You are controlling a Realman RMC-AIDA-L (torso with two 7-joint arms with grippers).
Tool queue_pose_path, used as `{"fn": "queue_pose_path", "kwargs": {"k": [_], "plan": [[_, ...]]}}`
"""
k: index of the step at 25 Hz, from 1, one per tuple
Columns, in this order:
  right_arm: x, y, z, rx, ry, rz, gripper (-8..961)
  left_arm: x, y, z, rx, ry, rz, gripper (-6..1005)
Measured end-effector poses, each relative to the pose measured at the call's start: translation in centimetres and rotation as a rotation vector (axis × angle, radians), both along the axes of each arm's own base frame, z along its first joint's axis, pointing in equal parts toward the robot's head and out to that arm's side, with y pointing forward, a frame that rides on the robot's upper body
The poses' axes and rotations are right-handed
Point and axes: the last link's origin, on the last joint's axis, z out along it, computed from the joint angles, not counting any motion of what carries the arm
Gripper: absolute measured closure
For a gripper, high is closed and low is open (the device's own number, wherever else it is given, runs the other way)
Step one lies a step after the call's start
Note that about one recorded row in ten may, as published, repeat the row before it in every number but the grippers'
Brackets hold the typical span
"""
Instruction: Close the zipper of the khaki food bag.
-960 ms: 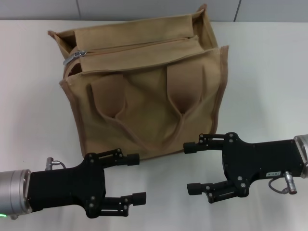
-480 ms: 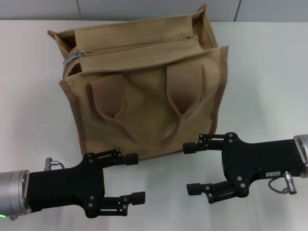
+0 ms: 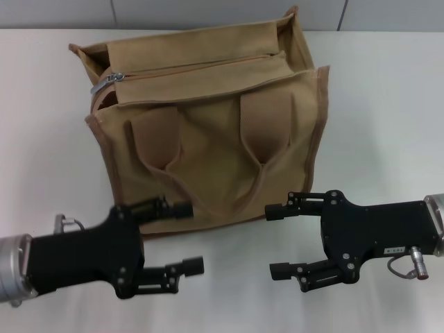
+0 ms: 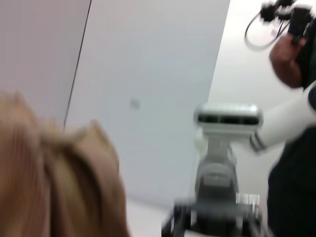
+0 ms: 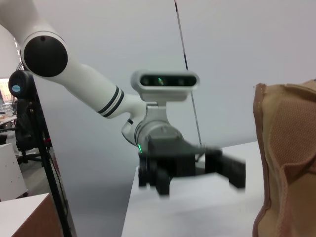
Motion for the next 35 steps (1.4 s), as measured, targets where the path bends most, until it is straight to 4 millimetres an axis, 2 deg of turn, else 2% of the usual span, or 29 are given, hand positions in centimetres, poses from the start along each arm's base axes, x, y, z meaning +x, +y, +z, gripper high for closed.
{"fn": "queue_pose_path", "kwargs": {"k": [2,7,12,17,21,25,29,35], "plan": [[0.0,0.1,0.0,0.002,0.001,0.000,121,1.0,0.1,0.7,0.088,-0.084,-0.046,189],[-0.1,0.1,0.0,0.002,0.001,0.002,121,1.7,0.5,2.2,0.256,-0.193,-0.054,194],[0.0,0.0,0.0,0.002,0.000,-0.001,121,0.0,0.7,4.6,0.551,-0.300,0.123,199],[0.1,-0.1,0.0,0.004,0.001,-0.007,121,-2.4,0.4,6.0,0.714,-0.315,0.304,203],[0.1,-0.1,0.0,0.004,0.000,-0.007,121,-4.5,1.0,5.7,0.706,-0.172,0.386,207],[0.2,0.0,0.0,0.007,-0.004,-0.009,121,-5.5,1.3,4.6,0.641,-0.059,0.403,211],[0.2,0.0,-0.1,0.007,-0.007,-0.010,121,-5.3,1.9,3.9,0.633,-0.014,0.389,215],[0.2,0.1,0.0,0.009,-0.007,-0.010,121,-4.1,2.8,3.1,0.589,-0.003,0.322,220]]}}
